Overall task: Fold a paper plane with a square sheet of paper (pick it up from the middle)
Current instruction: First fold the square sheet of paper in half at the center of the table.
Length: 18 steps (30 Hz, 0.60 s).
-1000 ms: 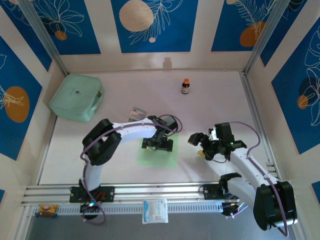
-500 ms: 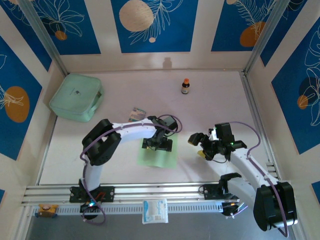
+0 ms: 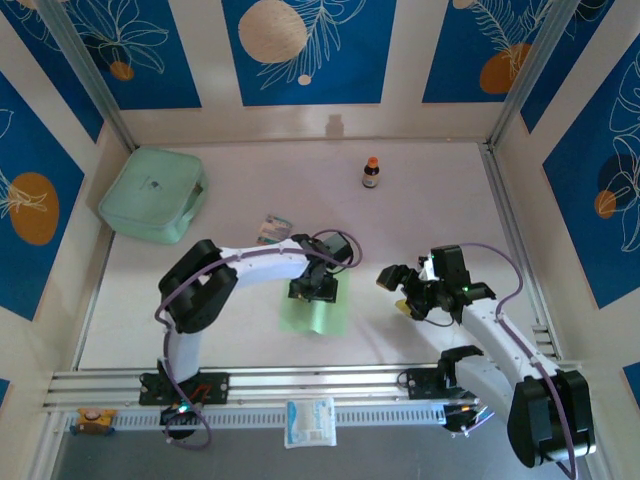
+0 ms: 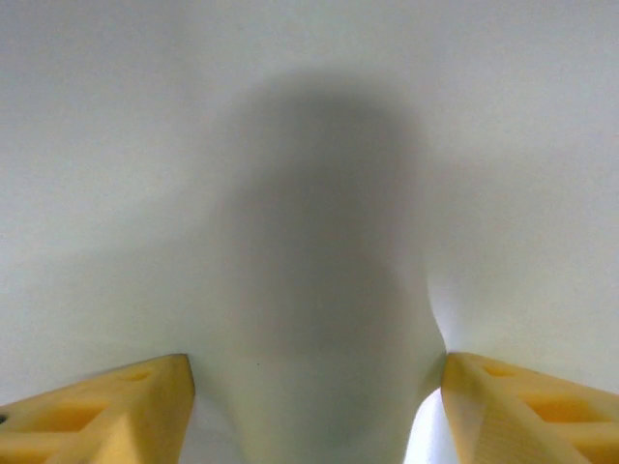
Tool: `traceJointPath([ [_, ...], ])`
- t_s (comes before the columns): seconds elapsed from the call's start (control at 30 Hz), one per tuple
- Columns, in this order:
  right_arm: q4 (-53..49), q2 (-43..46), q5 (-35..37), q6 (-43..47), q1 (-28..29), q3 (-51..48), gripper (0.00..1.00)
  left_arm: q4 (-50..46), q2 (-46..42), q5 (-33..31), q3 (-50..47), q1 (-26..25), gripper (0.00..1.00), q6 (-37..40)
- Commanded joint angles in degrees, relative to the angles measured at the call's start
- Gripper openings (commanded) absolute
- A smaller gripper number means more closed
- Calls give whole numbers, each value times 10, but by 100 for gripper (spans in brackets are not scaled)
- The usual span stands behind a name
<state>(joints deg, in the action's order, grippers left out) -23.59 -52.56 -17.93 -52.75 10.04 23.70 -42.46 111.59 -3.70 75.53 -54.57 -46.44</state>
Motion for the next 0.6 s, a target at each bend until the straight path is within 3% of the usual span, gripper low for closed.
traceJointPath([
  [0.0,-20,11,4,-9,-2,2,87,35,-23,2,-21,-8,63,1],
  [0.33,-39,30,27,-17,-2,15,87,78,-103,-29,-55,-7,41,-2],
  [0.57,-41,57,40,-20,-3,17,87,118,-162,-21,-85,-5,36,6],
])
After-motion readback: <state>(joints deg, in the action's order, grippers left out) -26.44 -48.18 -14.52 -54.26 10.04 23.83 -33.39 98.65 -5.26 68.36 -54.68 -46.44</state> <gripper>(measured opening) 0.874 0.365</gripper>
